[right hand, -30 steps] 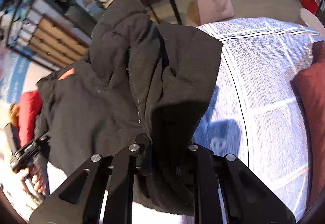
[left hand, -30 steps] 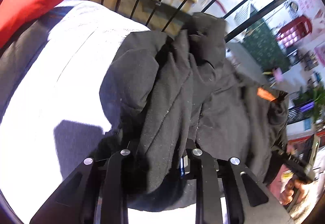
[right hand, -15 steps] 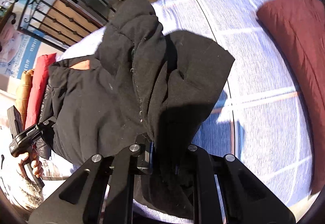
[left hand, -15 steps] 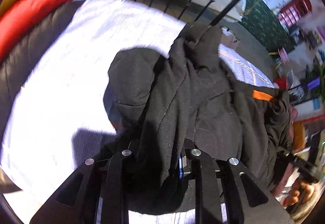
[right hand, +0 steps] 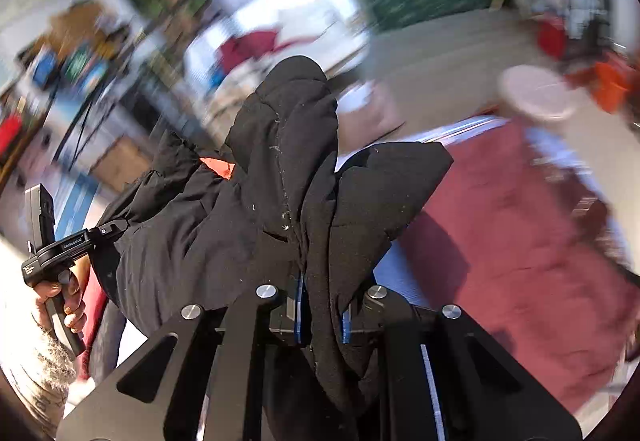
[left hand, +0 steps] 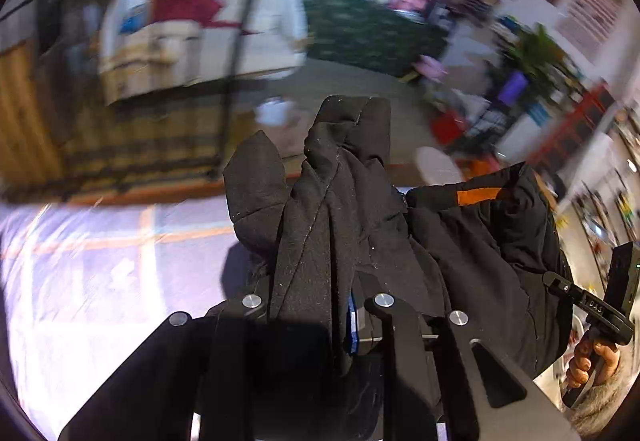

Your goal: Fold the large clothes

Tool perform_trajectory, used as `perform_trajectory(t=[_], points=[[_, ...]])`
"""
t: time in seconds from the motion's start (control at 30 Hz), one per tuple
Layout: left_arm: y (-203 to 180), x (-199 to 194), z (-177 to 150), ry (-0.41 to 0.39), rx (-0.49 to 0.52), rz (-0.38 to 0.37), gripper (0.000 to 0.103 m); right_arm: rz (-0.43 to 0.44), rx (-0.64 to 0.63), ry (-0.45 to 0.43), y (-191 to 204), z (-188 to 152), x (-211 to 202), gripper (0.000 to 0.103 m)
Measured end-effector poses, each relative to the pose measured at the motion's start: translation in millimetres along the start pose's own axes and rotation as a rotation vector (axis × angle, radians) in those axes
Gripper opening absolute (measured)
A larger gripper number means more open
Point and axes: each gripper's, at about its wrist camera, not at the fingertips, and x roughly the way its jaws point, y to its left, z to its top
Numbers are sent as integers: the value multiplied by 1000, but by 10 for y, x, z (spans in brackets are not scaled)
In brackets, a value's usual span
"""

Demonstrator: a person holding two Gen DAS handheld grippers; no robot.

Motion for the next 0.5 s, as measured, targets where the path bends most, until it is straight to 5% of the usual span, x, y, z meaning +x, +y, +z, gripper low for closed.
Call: perform_trajectory(t=[0.1,0.27,0.4,0.5], points=[[-742,568,267,20,115,-123,19,-77,101,-72,-490,33,-368,14],[-1764,1879,375,187,223,-266,19,-246,415,-211,-1669,-361,-1113,14],[-2452,2874,-52,367,402,-192,20,-316,686,-207,-2338,-1042,-1206,14],[-2599,3217,-311,401,447,-98,21,-325,876,-143,-2715,-1612,-1078,14]])
